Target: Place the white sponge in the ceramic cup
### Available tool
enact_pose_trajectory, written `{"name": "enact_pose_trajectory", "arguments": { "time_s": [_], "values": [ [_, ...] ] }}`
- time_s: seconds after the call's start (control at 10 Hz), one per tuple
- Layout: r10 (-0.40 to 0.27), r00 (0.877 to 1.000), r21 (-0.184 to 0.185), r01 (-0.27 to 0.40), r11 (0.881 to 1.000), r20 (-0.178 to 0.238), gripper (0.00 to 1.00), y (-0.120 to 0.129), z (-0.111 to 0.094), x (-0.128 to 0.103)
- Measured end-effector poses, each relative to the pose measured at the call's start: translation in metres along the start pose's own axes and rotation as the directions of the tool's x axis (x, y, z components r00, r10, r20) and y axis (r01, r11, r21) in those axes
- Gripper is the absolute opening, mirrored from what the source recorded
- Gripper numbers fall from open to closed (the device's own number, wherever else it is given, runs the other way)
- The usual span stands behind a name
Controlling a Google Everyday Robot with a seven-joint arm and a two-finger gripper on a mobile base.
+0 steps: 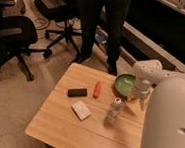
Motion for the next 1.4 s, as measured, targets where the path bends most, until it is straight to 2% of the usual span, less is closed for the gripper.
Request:
{"name": "enact_pose_trajectory", "arguments": {
  "time_s": [0.9, 1.0, 1.2, 1.4],
  "values": [
    [-0.001, 1.000, -0.001, 0.001, 1.000, 0.000, 0.65, 0.000, 0.000, 0.000],
    [-0.014, 1.000, -0.011, 0.014, 1.000, 0.005, 0.65, 0.003, -0.006, 0.001],
    [-0.083, 0.994, -0.061, 0.087, 0.994, 0.066, 0.65, 0.021, -0.037, -0.001],
    [-0.142, 0.983, -0.077, 0.151, 0.986, 0.117, 0.65, 0.039, -0.058, 0.003]
  ]
}}
